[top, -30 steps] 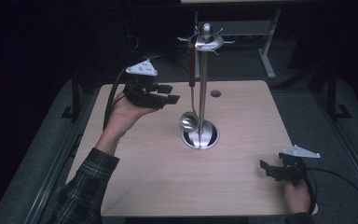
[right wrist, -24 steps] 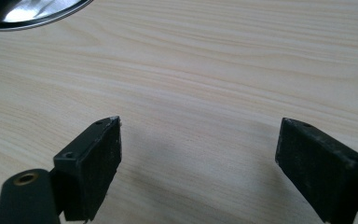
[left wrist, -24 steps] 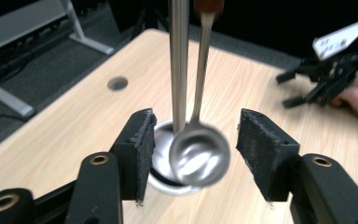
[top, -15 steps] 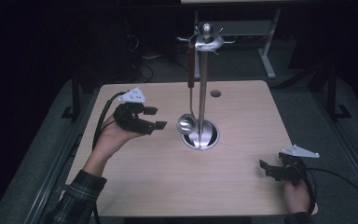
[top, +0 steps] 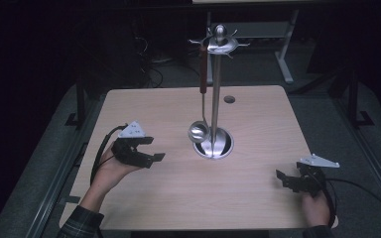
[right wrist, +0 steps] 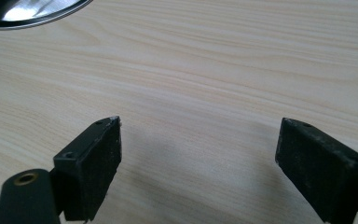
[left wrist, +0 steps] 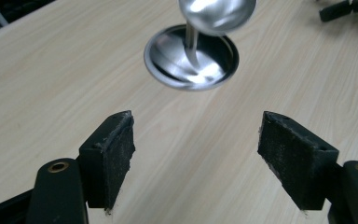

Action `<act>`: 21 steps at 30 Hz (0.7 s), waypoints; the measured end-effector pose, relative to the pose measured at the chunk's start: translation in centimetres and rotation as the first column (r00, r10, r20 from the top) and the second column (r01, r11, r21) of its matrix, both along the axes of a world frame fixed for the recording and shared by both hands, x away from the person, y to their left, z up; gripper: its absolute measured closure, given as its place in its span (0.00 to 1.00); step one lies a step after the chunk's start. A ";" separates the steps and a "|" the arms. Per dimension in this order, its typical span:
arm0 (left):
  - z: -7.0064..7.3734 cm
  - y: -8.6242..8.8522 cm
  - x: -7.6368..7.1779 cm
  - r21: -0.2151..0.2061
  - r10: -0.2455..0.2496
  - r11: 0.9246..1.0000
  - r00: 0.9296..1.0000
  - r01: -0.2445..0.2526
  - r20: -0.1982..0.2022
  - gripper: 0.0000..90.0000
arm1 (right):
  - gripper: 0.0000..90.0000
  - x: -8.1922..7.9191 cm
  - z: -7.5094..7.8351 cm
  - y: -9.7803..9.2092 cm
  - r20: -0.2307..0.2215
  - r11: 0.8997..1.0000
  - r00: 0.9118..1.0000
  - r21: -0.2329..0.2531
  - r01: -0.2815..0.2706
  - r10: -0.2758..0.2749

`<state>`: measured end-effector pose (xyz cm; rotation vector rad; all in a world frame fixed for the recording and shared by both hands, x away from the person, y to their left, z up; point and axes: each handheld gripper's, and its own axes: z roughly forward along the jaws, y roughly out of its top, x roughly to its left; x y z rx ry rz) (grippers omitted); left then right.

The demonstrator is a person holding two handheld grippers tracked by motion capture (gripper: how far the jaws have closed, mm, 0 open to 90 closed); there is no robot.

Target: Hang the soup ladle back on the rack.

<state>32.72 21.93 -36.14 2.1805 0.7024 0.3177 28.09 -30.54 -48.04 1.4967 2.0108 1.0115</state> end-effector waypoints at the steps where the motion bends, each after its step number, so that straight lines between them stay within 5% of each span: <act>1: -0.6 0.4 -0.4 -0.001 0.009 1.000 1.000 -0.009 0.001 0.29 | 0.15 0.0 0.0 0.0 0.001 1.000 1.000 -0.001 0.000 0.000; 11: -4.3 2.4 -2.4 -0.017 0.070 0.997 0.998 -0.070 0.002 0.23 | 0.15 0.0 0.0 0.0 -0.001 1.000 1.000 0.001 0.004 -0.004; 21: -8.0 3.6 -3.8 0.031 0.098 0.995 0.994 -0.097 -0.052 0.22 | 0.15 -0.1 0.0 0.0 0.000 1.000 1.000 0.001 0.001 -0.001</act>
